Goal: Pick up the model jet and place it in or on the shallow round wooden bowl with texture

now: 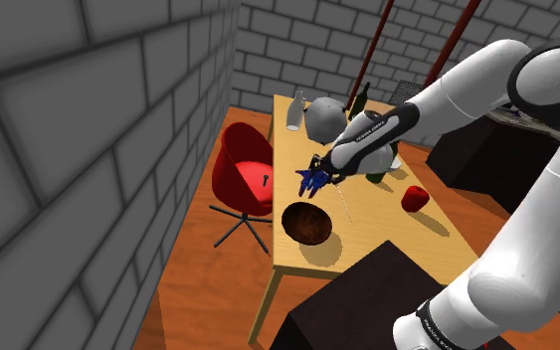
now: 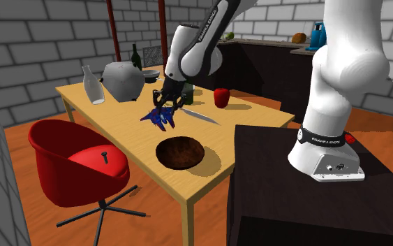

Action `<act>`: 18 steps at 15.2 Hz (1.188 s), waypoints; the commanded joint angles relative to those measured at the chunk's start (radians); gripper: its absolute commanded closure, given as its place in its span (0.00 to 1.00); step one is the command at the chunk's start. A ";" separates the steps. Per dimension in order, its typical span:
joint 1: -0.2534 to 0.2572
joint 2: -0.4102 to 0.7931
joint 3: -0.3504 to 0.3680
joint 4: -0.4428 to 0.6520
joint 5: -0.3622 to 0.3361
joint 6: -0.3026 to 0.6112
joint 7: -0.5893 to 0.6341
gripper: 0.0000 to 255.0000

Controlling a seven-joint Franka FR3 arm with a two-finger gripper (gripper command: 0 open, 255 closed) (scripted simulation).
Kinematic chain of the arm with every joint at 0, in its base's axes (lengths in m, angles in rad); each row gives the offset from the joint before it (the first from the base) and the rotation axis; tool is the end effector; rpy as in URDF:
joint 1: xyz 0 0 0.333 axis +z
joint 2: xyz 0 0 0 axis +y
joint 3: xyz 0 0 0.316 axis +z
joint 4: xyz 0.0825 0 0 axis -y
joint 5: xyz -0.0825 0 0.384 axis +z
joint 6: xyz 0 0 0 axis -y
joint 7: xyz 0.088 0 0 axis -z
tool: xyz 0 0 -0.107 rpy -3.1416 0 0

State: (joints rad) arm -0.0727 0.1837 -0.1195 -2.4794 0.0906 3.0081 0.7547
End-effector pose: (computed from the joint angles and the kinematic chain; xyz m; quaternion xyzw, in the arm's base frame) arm 0.4970 -0.1041 0.2555 -0.8575 0.4846 -0.1649 0.0509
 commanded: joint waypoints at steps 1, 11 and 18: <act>0.047 -0.060 -0.031 -0.088 -0.048 0.029 0.061 1.00; 0.116 -0.159 -0.116 -0.287 -0.513 0.129 0.507 1.00; 0.249 -0.011 -0.285 -0.252 -0.694 0.252 0.676 1.00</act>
State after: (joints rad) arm 0.1418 0.1474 -0.3663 -2.7364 -0.5847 3.2370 1.4101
